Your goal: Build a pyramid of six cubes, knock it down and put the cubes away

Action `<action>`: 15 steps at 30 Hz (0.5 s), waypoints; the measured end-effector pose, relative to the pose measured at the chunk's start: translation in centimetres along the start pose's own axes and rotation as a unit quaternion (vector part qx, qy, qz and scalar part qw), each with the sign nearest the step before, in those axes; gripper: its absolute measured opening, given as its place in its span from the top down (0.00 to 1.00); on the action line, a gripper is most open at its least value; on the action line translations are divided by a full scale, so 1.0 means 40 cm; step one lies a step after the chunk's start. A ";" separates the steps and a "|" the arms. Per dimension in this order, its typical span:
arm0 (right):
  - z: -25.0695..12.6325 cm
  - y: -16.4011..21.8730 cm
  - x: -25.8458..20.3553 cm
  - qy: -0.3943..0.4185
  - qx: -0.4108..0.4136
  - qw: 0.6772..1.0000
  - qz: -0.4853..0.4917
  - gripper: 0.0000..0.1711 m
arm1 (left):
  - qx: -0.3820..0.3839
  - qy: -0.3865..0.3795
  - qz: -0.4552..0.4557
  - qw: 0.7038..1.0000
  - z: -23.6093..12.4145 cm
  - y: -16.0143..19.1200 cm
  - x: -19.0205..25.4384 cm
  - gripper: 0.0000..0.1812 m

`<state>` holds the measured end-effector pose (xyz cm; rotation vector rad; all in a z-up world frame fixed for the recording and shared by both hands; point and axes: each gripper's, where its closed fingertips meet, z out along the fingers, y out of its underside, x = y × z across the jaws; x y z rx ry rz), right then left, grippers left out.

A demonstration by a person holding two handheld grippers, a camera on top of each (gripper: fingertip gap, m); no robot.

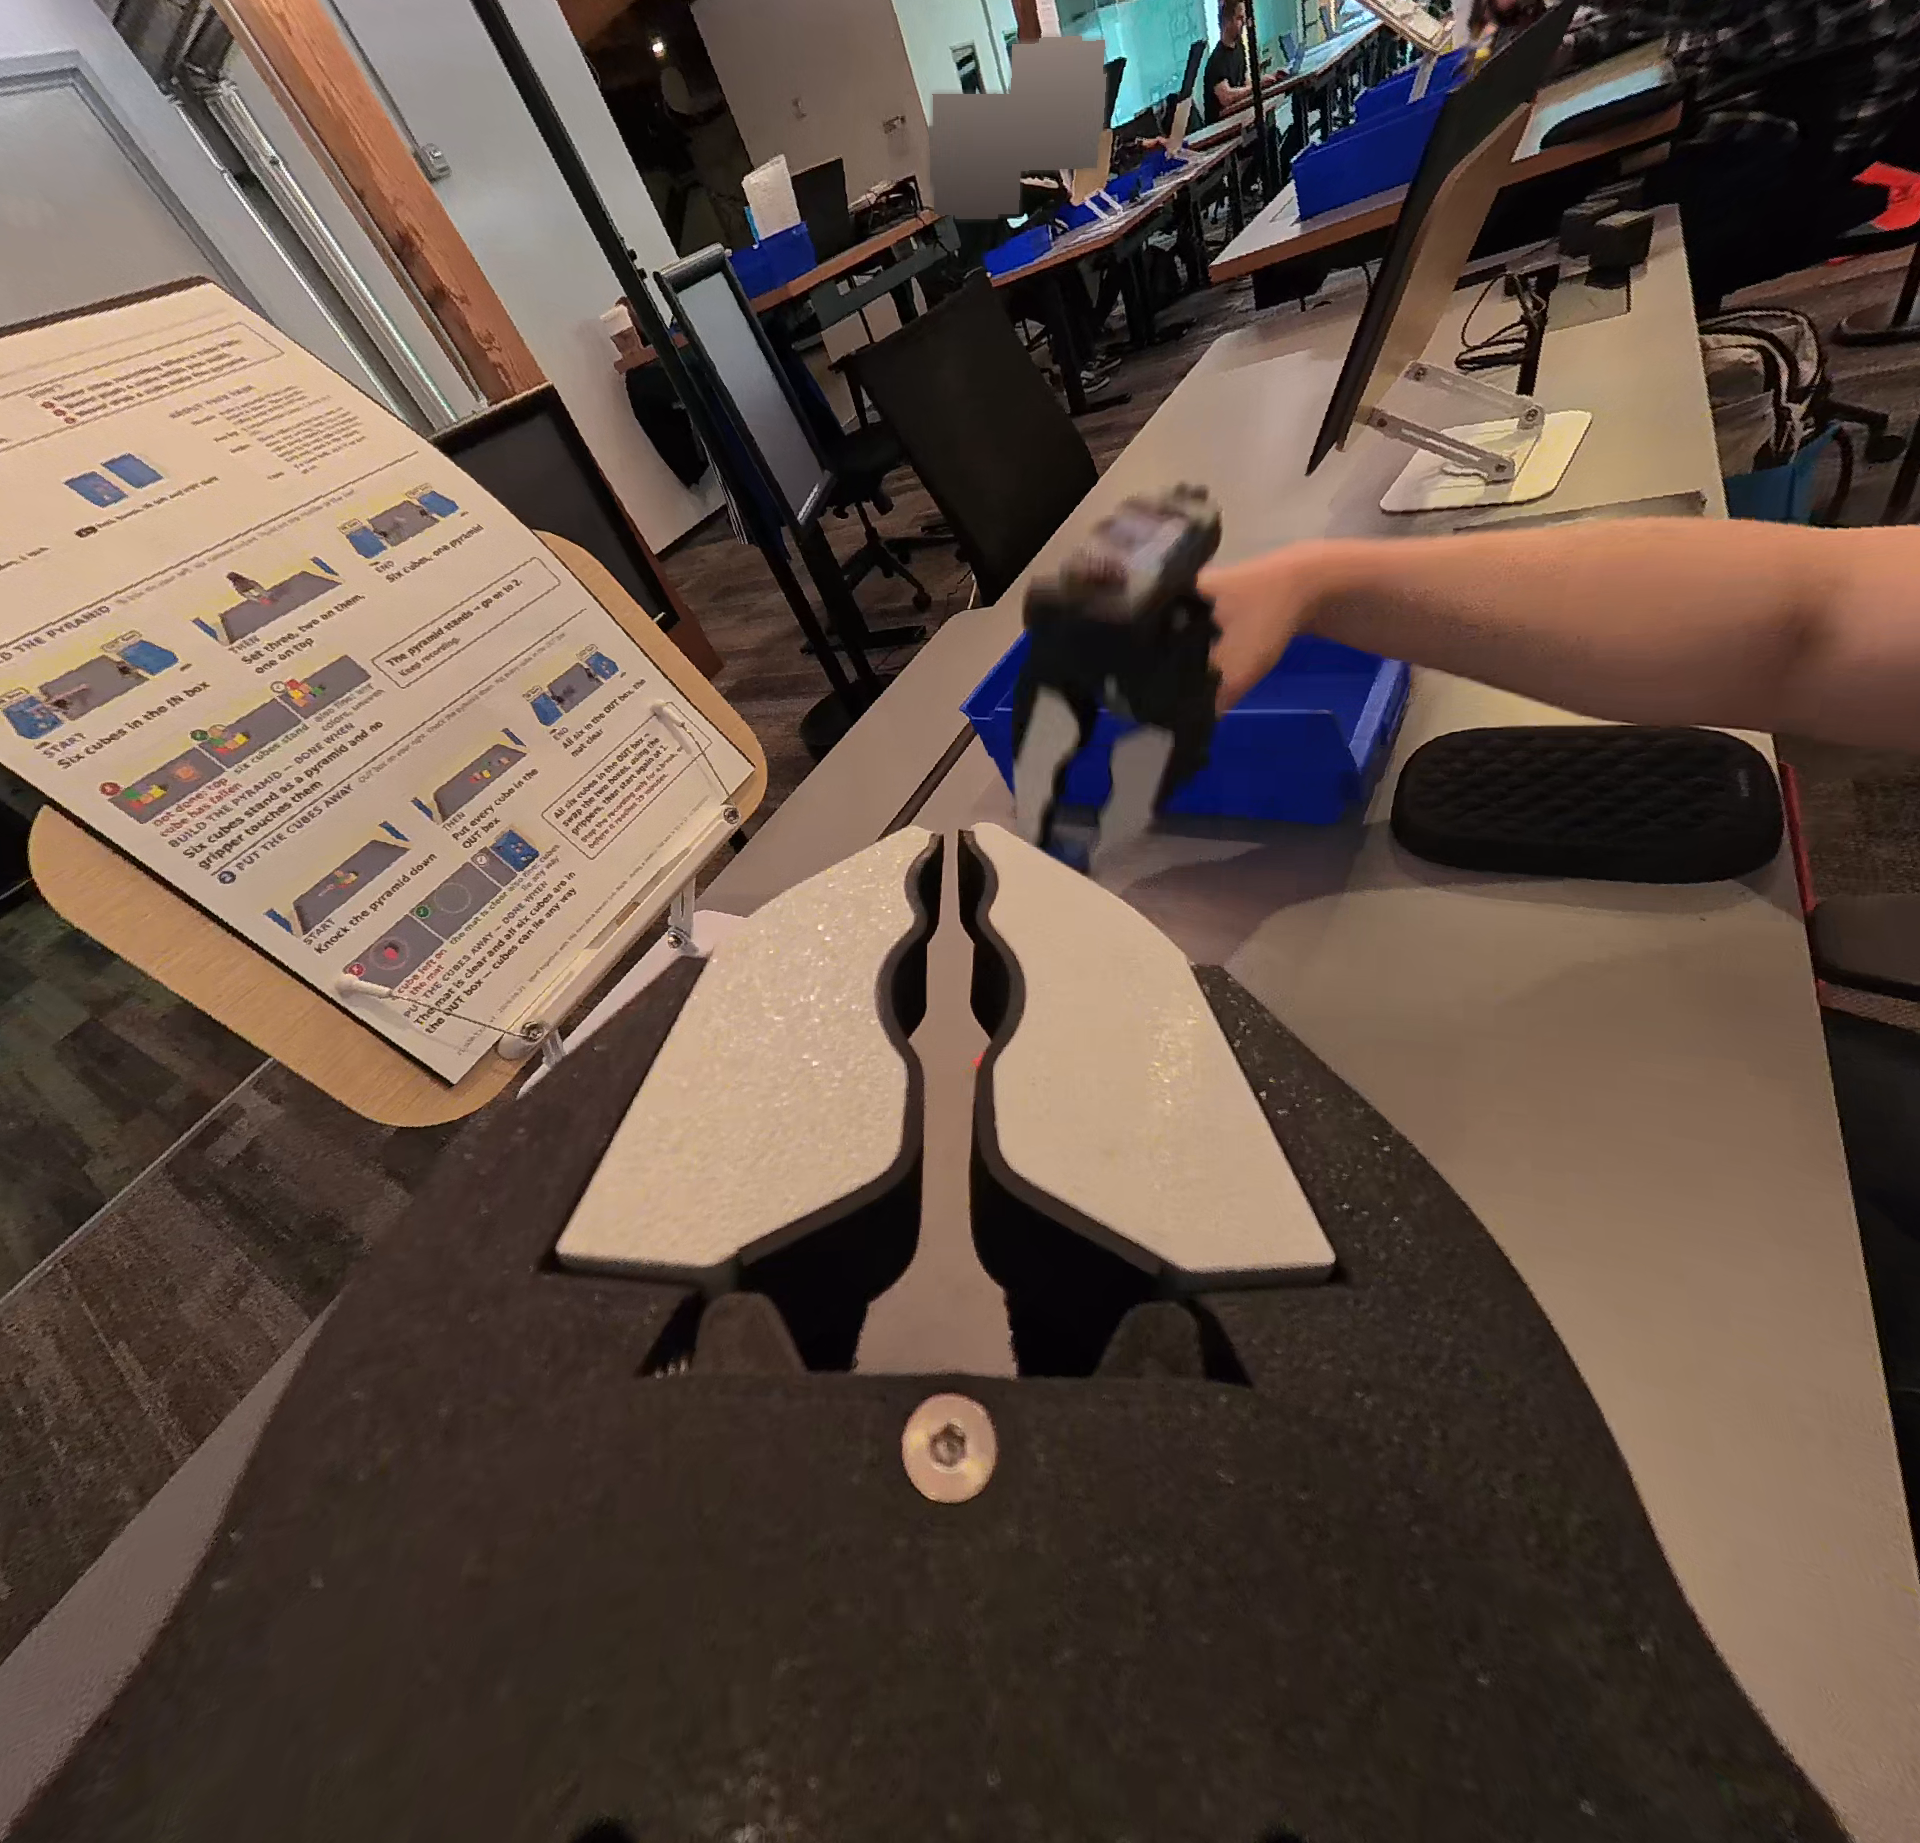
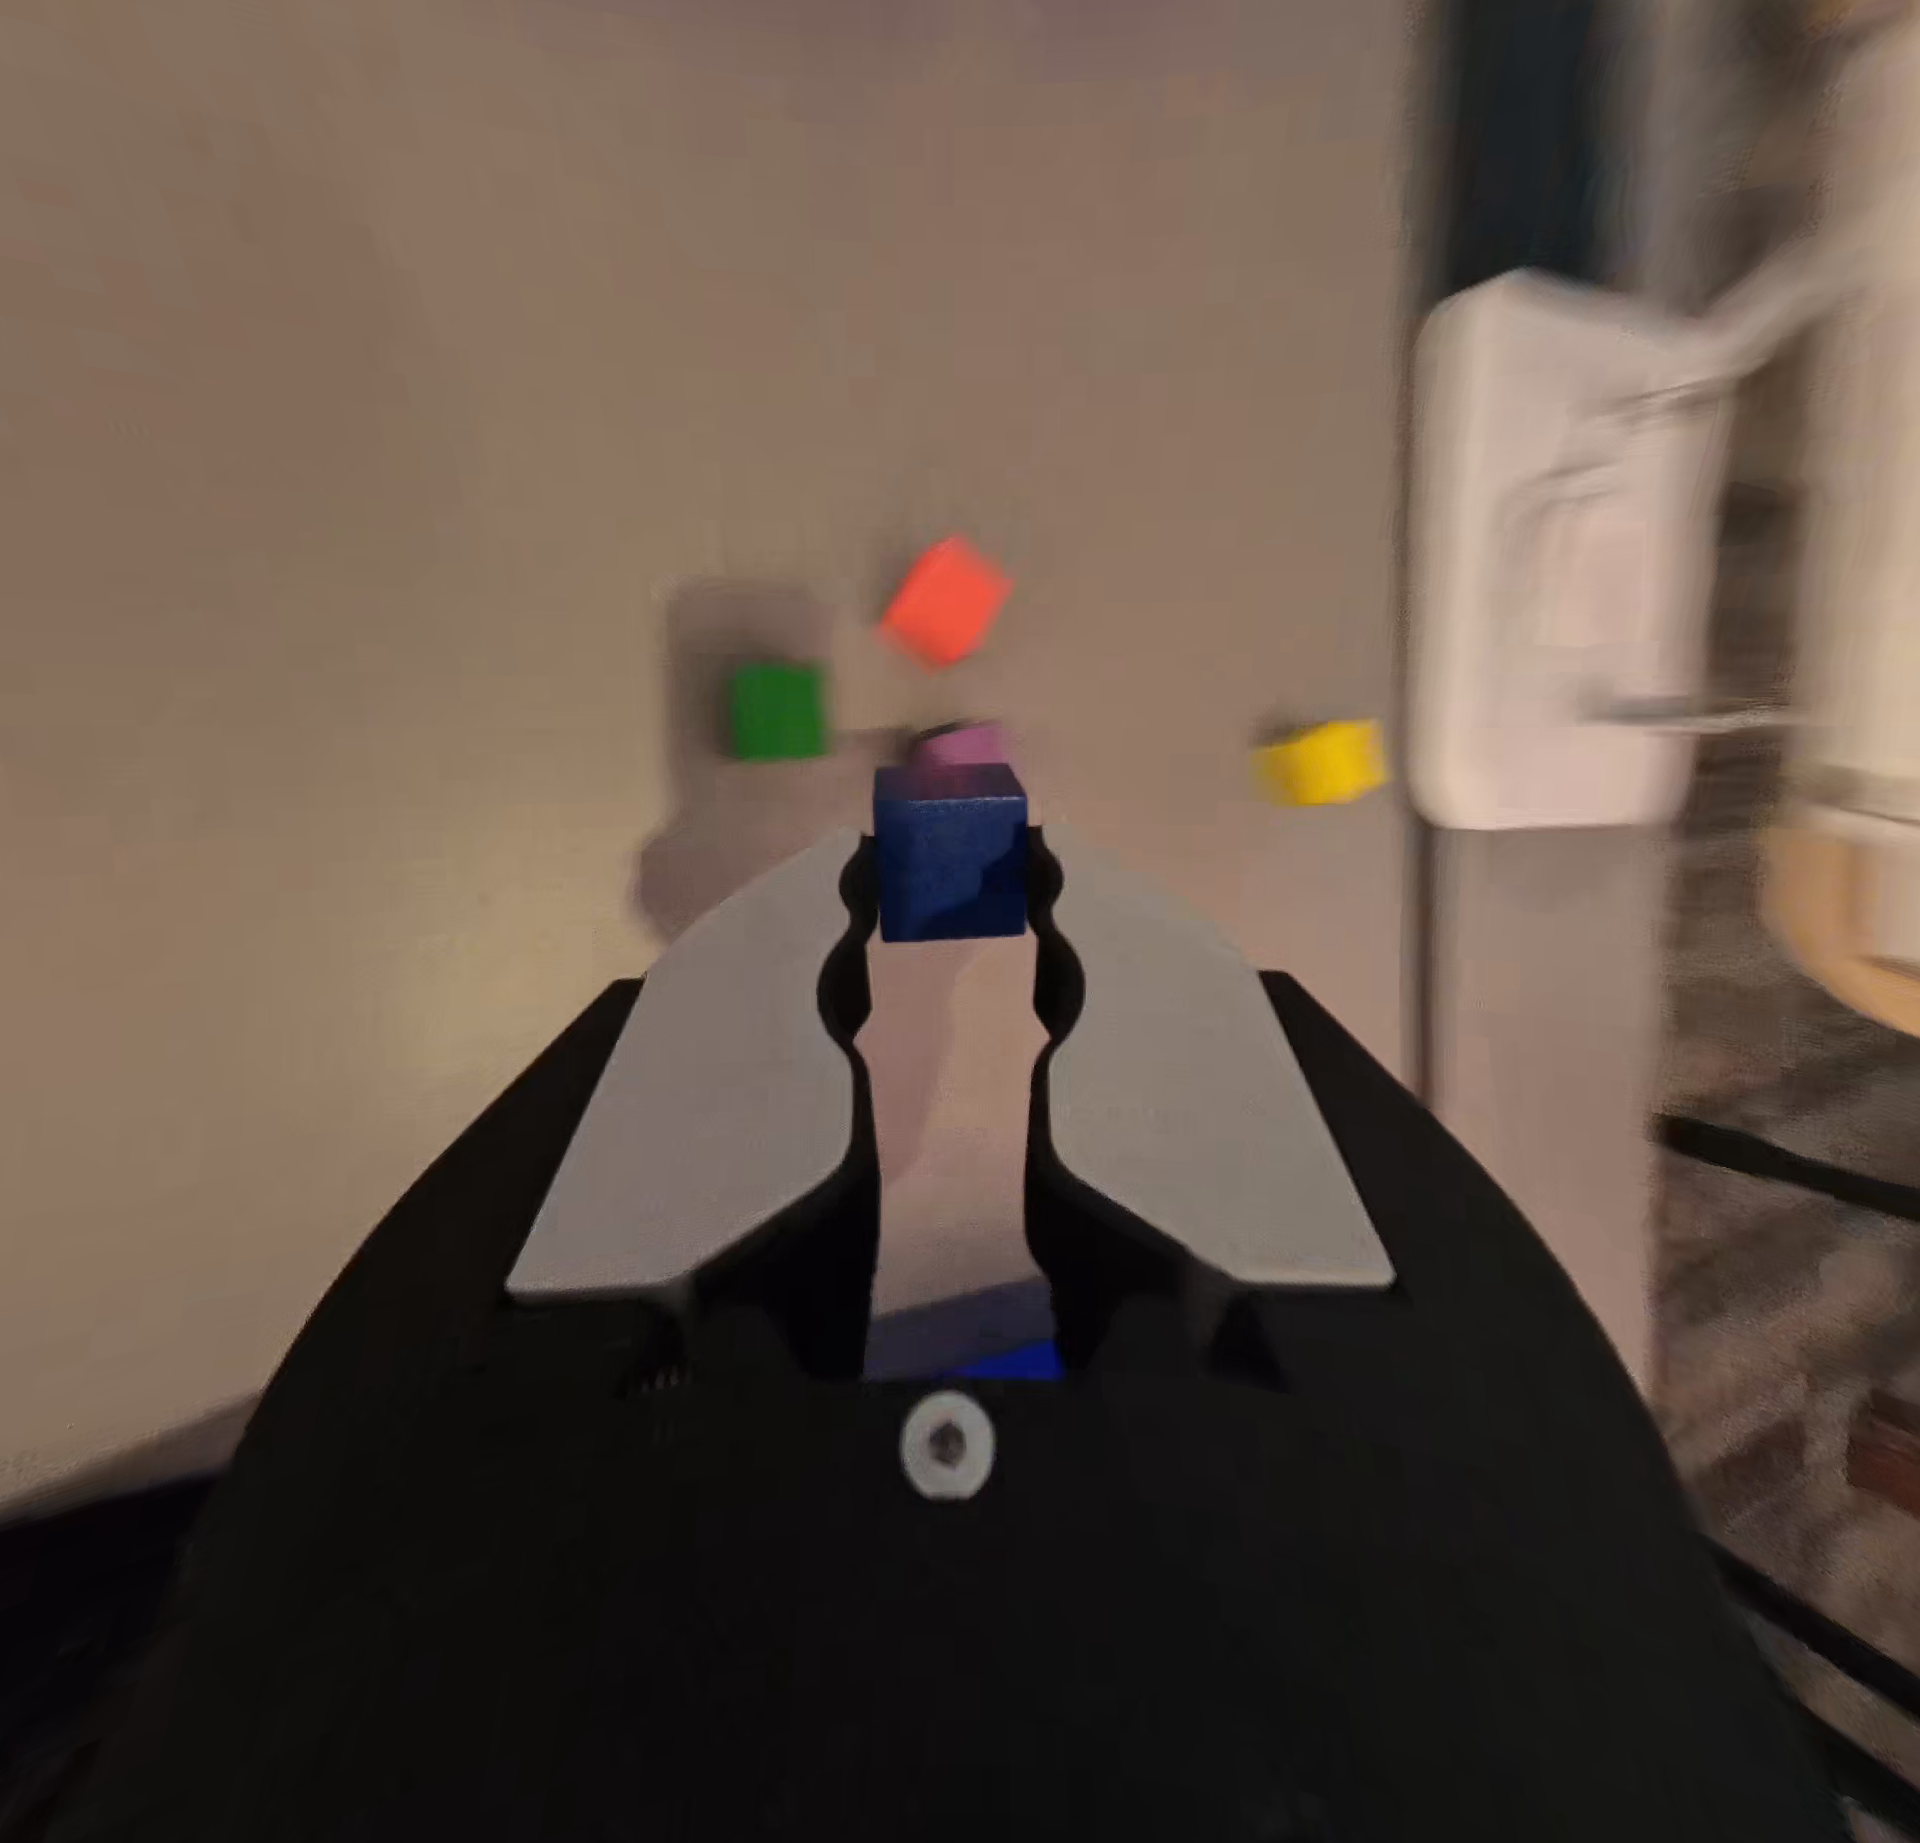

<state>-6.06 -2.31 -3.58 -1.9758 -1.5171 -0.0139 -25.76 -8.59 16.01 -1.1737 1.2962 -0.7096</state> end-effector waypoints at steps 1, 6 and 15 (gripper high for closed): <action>-0.086 -0.032 0.065 0.051 0.047 0.997 0.034 0.83 | 0.001 -0.001 -0.002 1.000 0.000 0.000 -0.002 0.99; -0.387 0.245 0.340 0.257 -0.026 0.919 0.299 0.83 | -0.003 -0.002 -0.001 1.000 0.002 0.002 -0.001 0.99; -0.143 0.735 0.166 0.116 -0.210 0.772 0.589 0.83 | -0.009 0.001 0.000 1.000 0.006 0.004 0.007 0.99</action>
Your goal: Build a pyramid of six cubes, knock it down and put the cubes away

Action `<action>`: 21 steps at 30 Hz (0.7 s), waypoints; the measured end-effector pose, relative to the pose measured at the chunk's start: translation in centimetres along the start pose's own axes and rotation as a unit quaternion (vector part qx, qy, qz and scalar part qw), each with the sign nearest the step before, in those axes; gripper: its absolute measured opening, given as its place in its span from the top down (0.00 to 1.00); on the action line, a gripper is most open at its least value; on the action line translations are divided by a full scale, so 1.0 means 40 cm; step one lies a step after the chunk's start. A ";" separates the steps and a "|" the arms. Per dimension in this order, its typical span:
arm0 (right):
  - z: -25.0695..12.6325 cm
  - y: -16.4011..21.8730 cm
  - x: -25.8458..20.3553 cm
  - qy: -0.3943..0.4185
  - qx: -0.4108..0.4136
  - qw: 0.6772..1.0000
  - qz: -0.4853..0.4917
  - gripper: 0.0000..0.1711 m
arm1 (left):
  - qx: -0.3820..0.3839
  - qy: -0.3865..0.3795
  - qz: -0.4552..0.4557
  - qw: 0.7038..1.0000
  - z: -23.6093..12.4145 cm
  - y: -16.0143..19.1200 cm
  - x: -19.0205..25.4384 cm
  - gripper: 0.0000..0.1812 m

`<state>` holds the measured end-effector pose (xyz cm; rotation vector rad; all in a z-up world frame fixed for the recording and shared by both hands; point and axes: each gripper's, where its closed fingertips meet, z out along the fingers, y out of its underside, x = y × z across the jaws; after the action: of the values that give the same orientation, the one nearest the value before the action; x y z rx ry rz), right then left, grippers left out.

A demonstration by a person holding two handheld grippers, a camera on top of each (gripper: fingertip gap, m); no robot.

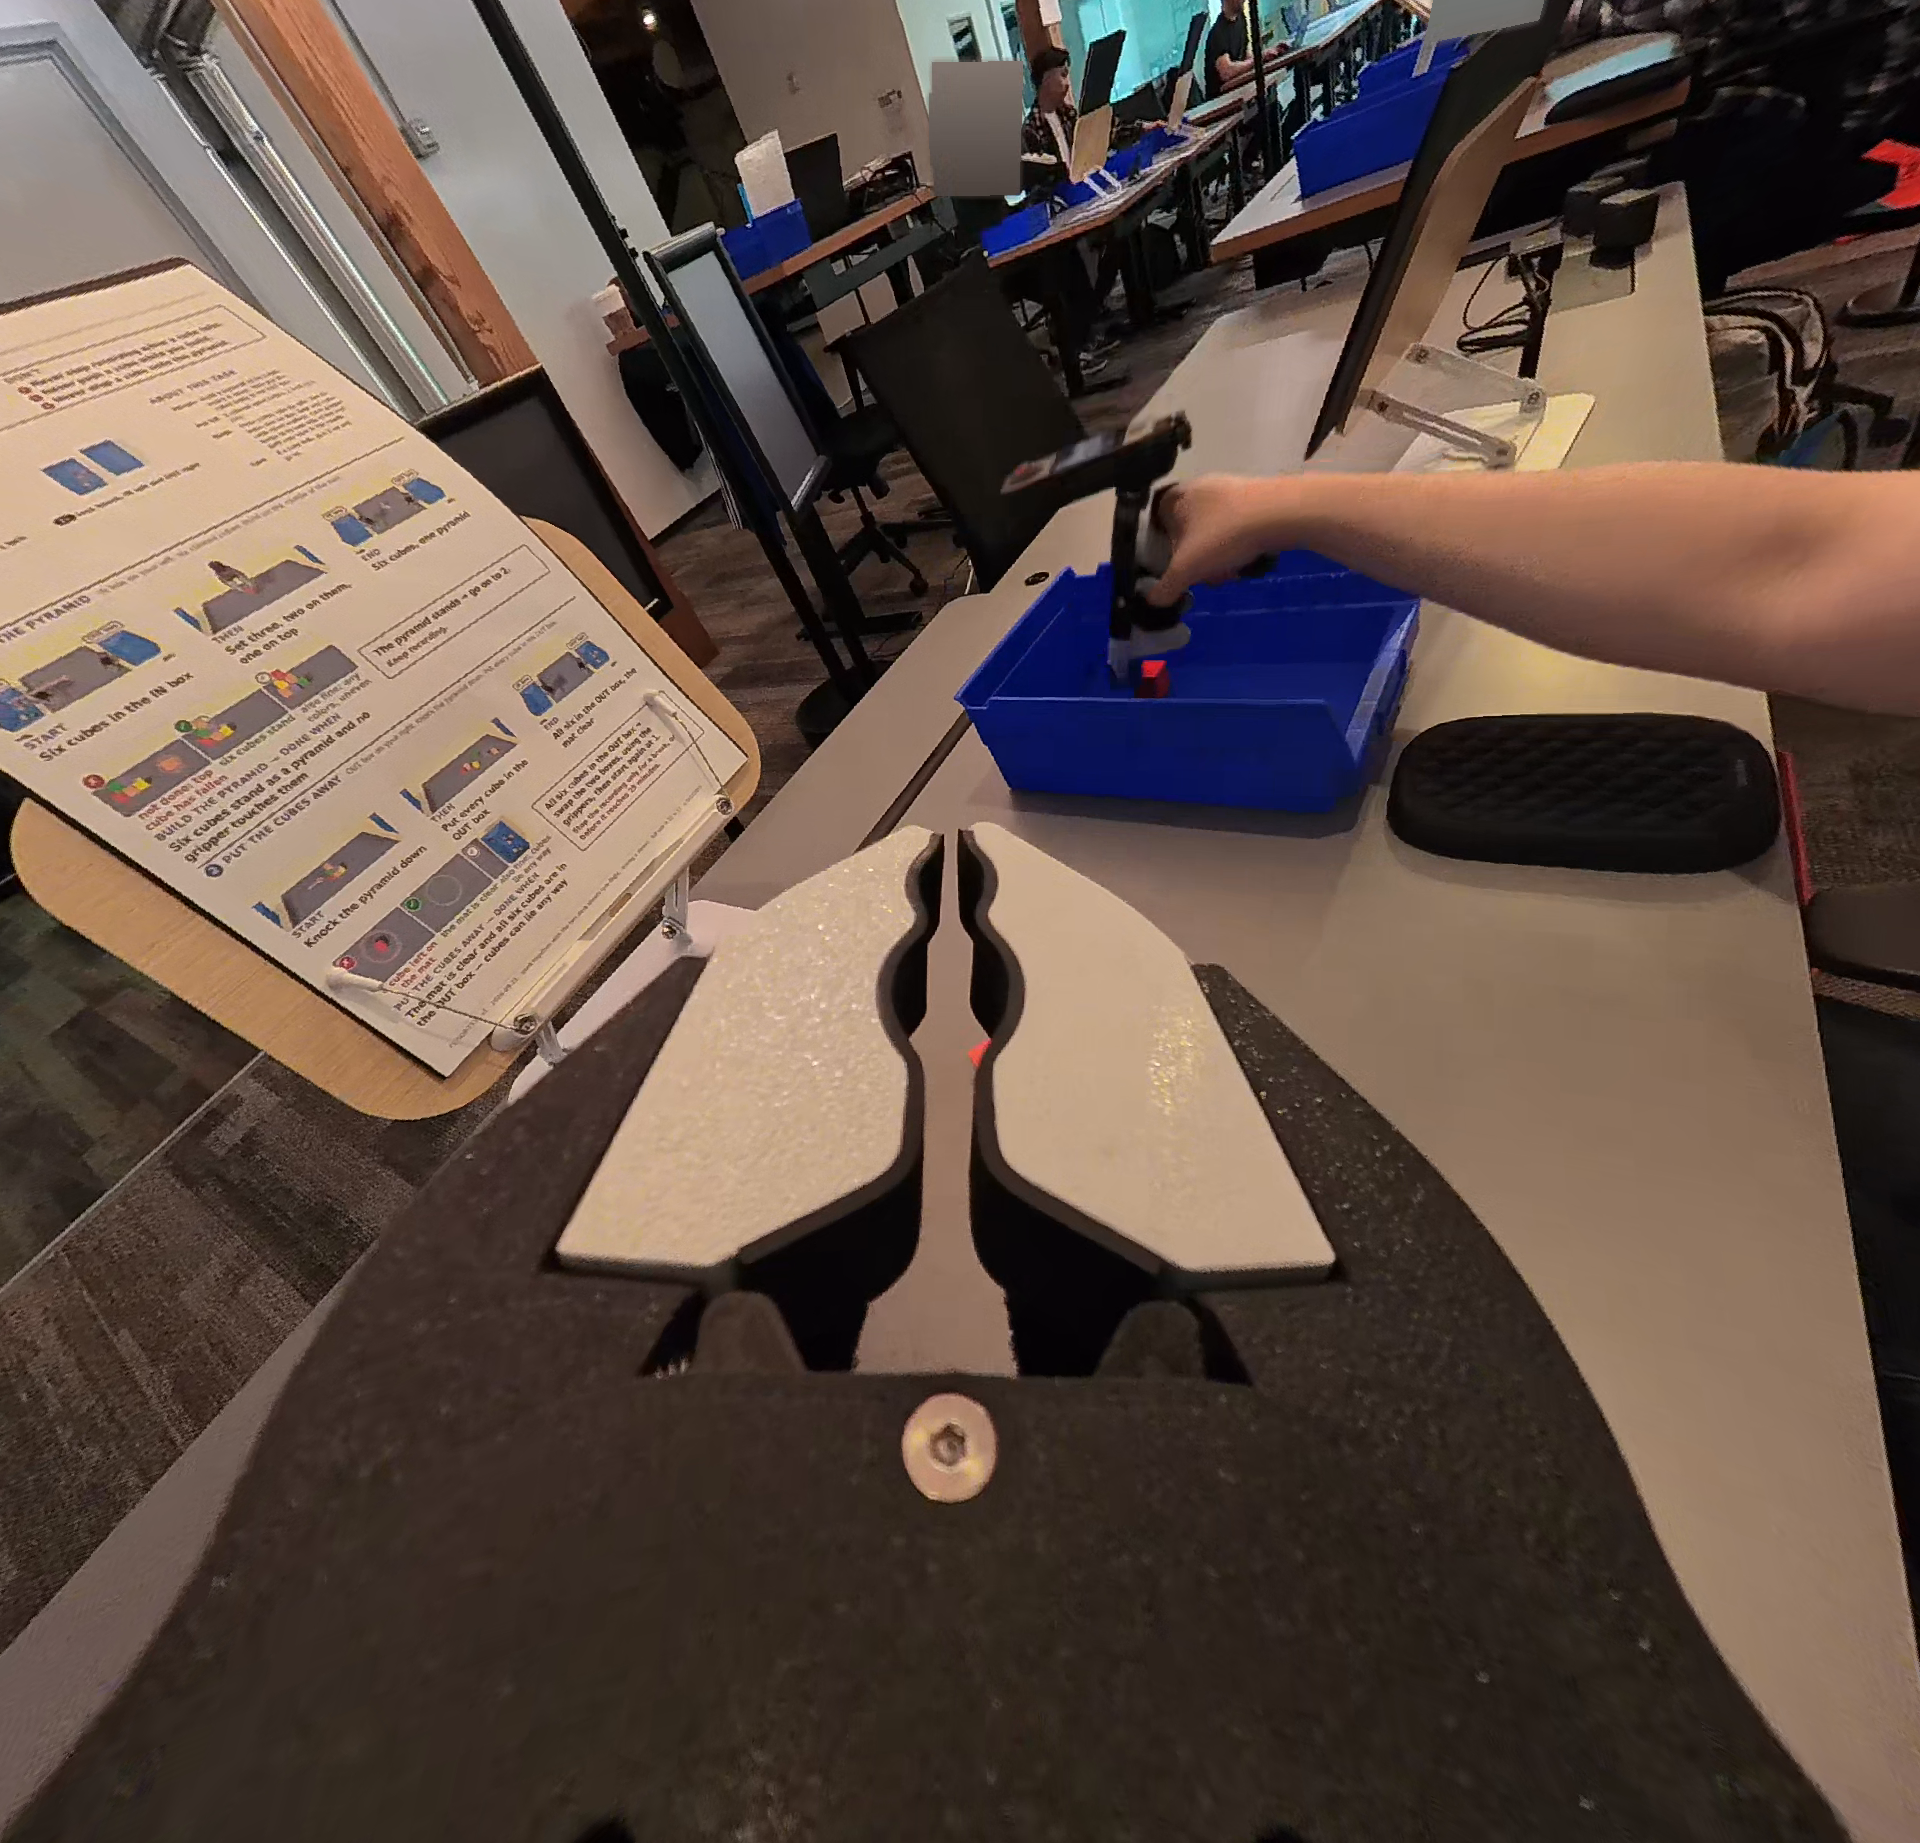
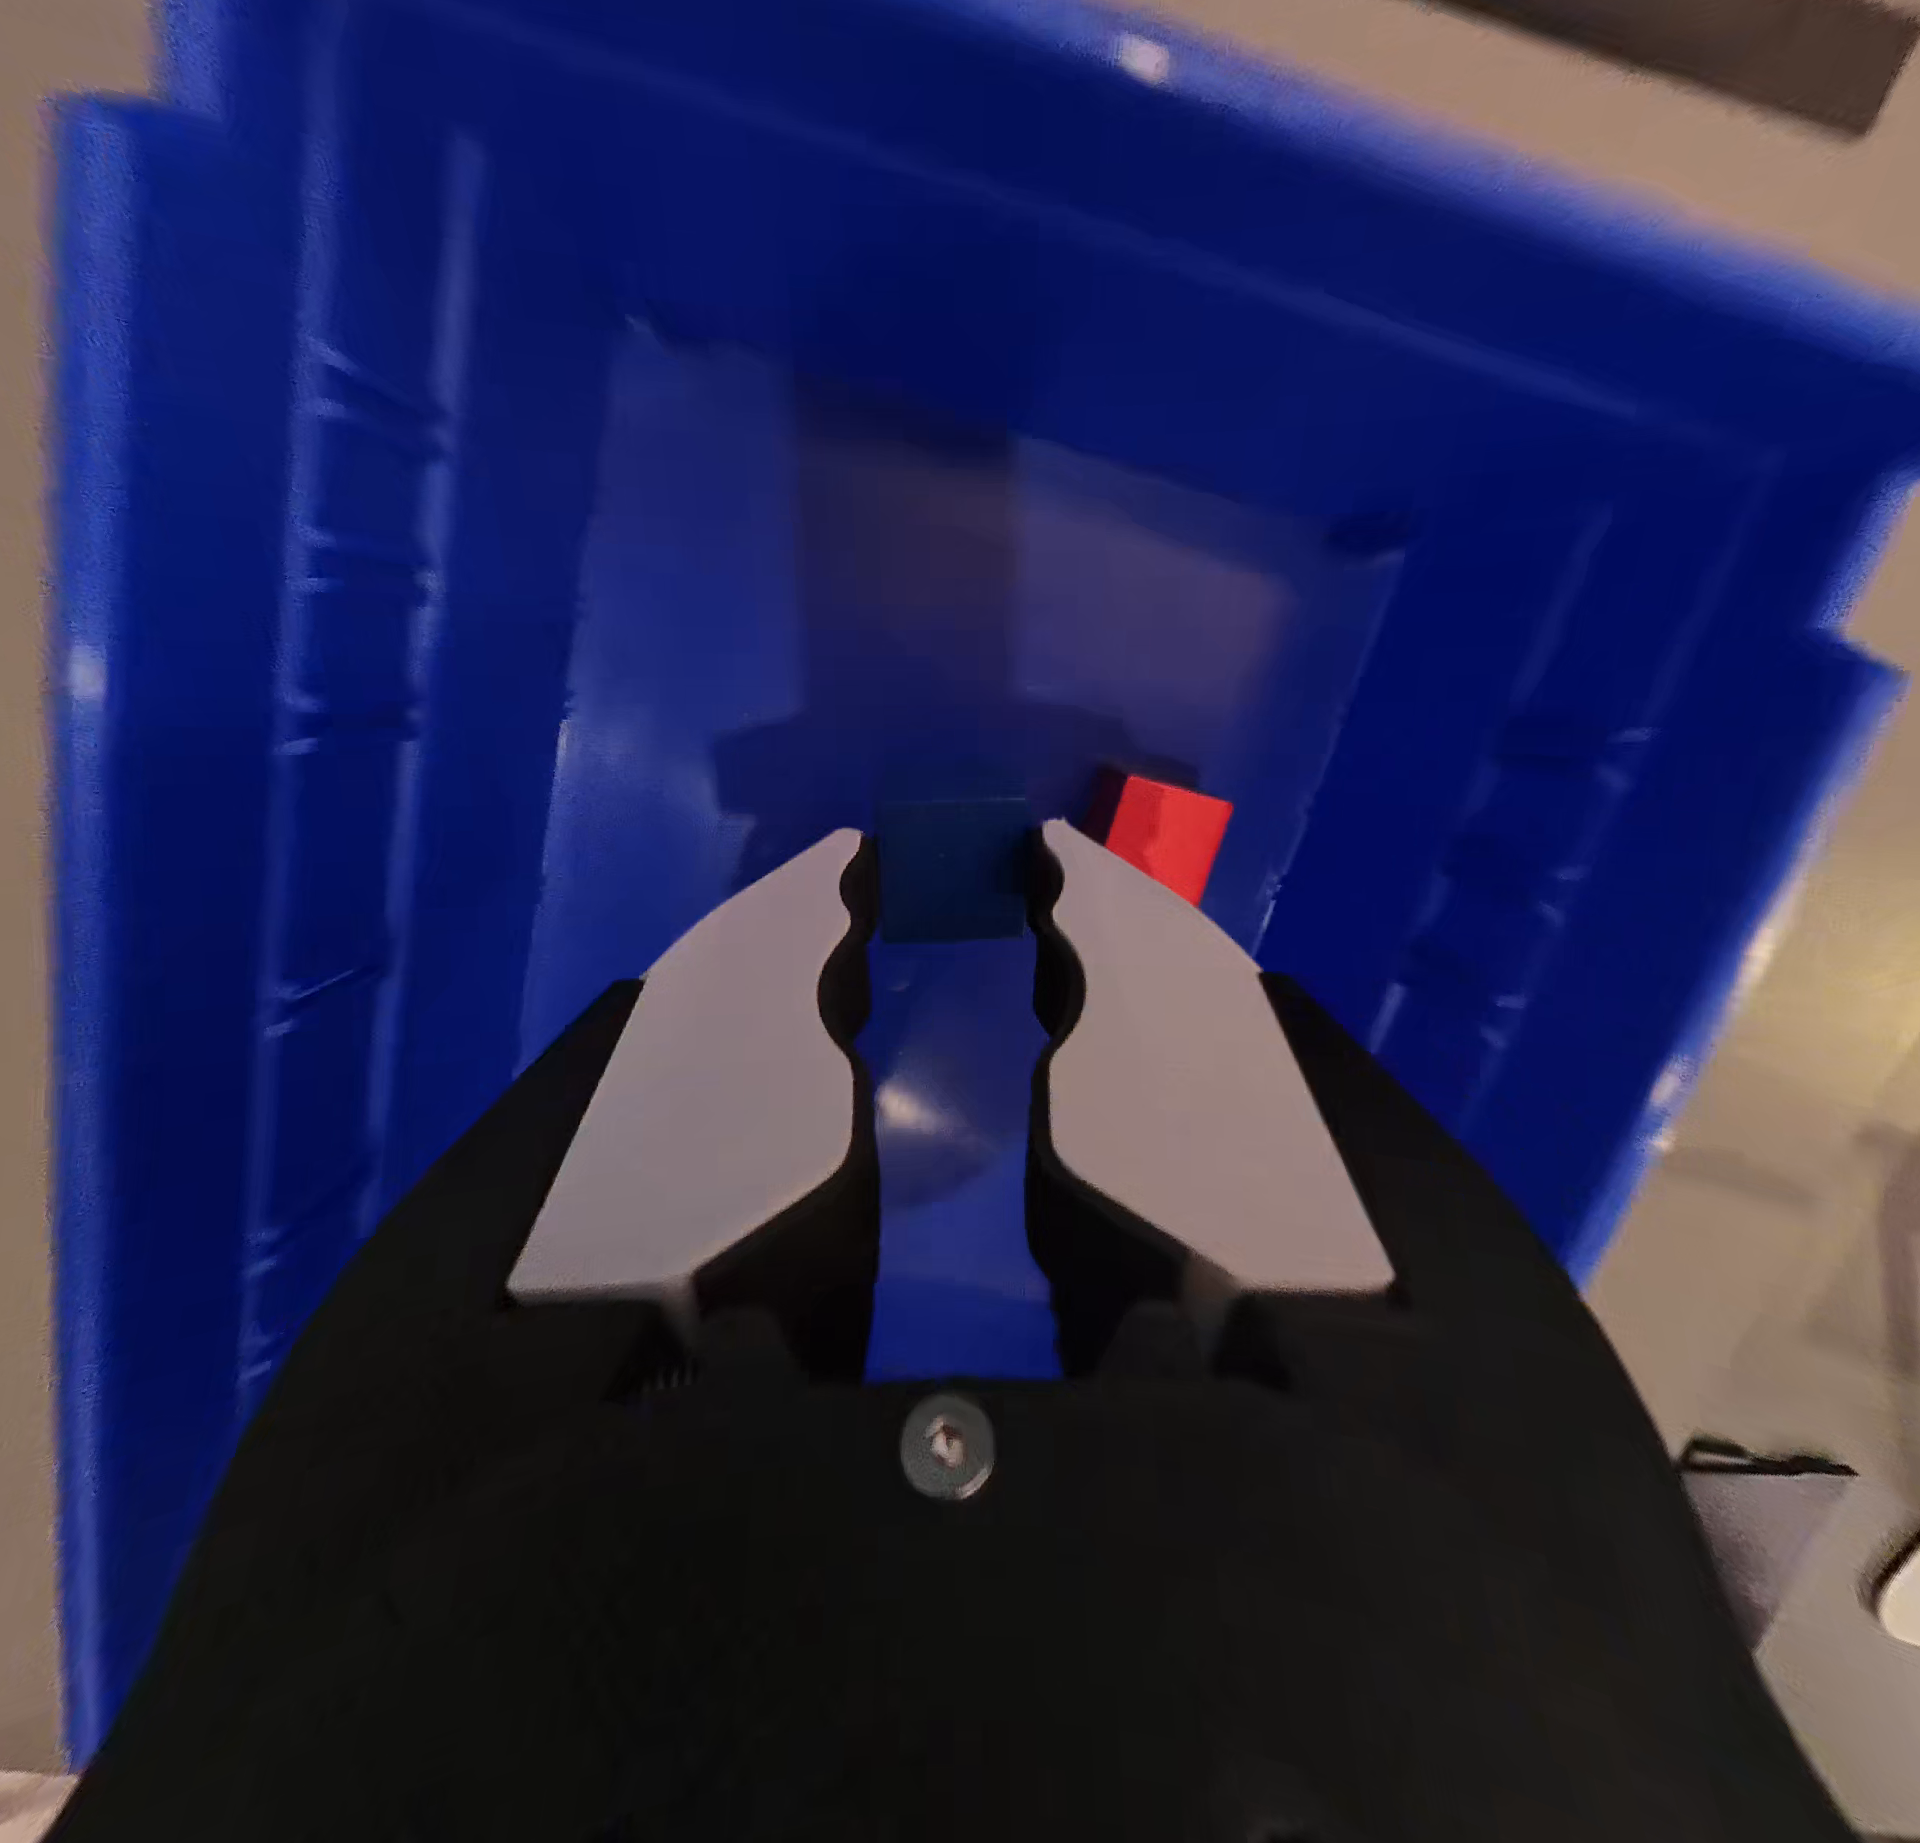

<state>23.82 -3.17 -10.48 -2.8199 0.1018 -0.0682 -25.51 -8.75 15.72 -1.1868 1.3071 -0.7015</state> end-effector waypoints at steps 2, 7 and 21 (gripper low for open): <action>0.039 0.018 0.003 -0.002 -0.020 1.000 0.011 0.83 | -0.001 0.002 -0.002 1.000 0.001 0.002 0.000 0.99; 0.075 0.022 0.000 -0.008 -0.033 0.999 0.016 0.83 | -0.004 0.003 -0.004 1.000 0.006 0.006 -0.003 0.99; -0.187 -0.147 -0.110 0.028 0.162 0.984 -0.068 0.72 | -0.010 0.003 0.001 1.000 0.015 0.009 -0.001 0.98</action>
<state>19.38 0.39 -1.67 -2.4960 -0.0821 -0.1773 -25.01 -8.46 15.31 -1.1997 1.3223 -0.6921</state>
